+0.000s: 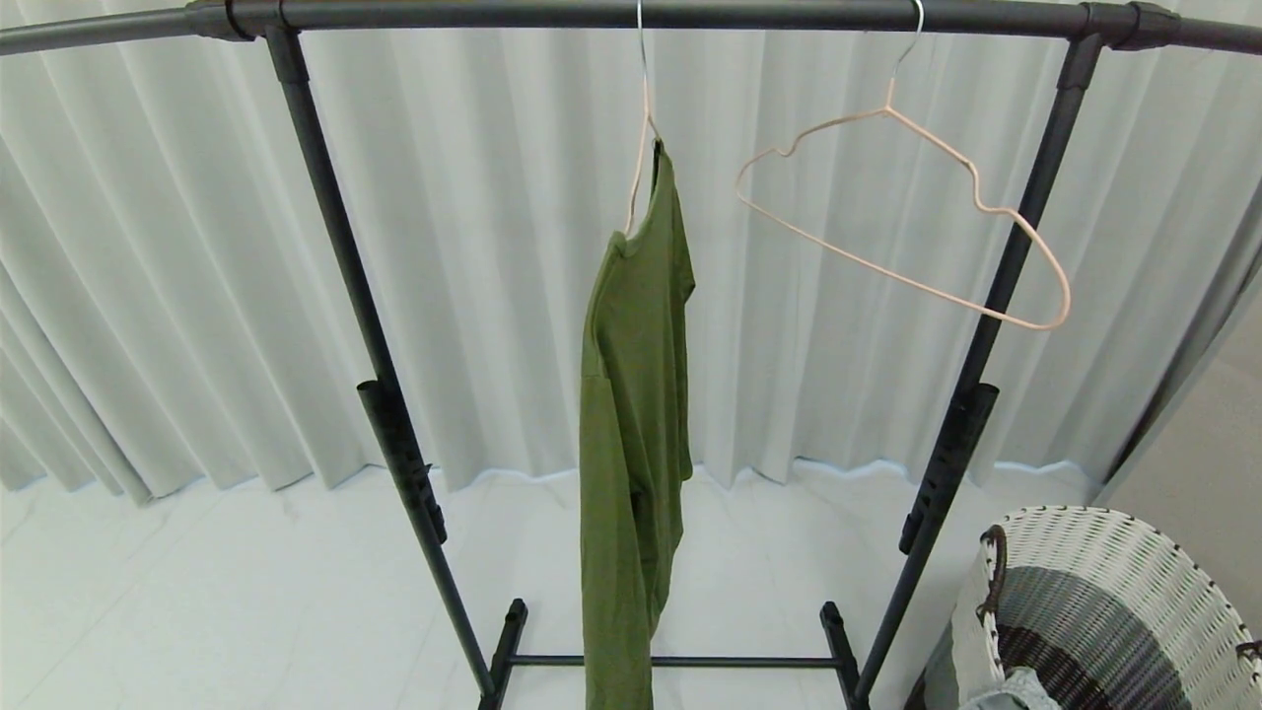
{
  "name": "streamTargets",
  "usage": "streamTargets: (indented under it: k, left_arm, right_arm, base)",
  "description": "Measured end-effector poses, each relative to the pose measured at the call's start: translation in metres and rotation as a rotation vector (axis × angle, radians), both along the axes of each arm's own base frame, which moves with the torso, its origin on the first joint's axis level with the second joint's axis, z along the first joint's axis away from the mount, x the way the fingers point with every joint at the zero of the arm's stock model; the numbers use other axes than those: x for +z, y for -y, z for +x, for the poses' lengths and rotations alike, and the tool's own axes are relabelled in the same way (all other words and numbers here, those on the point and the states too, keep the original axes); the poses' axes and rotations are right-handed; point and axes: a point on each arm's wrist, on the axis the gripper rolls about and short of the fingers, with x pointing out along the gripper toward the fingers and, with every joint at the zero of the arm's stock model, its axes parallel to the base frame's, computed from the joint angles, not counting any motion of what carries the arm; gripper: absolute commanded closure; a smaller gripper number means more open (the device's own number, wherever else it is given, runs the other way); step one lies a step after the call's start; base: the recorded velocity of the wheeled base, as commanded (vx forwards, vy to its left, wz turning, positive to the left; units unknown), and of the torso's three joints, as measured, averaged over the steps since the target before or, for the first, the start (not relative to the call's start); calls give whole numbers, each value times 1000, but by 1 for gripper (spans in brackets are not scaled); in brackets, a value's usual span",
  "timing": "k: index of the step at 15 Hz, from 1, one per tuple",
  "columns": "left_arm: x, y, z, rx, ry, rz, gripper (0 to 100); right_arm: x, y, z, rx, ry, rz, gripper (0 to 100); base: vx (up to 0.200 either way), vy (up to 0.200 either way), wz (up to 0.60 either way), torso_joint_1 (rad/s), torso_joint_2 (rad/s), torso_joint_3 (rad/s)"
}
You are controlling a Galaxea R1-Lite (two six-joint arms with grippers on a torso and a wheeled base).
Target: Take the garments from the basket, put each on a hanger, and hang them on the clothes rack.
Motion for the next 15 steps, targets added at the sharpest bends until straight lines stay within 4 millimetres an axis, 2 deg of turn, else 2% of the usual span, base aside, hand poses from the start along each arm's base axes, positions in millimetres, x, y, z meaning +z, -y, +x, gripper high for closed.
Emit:
streamTargets:
  k: [7,9,11,15]
  left_arm:
    - [0,0,0,0,0,0,0]
    - [0,0,0,0,0,0,0]
    - [0,0,0,0,0,1,0]
    - [0,0,0,1,0,3,0]
  right_arm:
    - [2,0,0,21,22,-13,0]
    - [18,-1,-5,86,77,28,0]
    - [25,-1,-9,121,83,-6,0]
    - [37,-1,4,142,-30,-91,0]
  base:
    - [0,0,0,0,0,0]
    - [0,0,0,0,0,0]
    - [0,0,0,0,0,0]
    - [0,0,0,0,0,0]
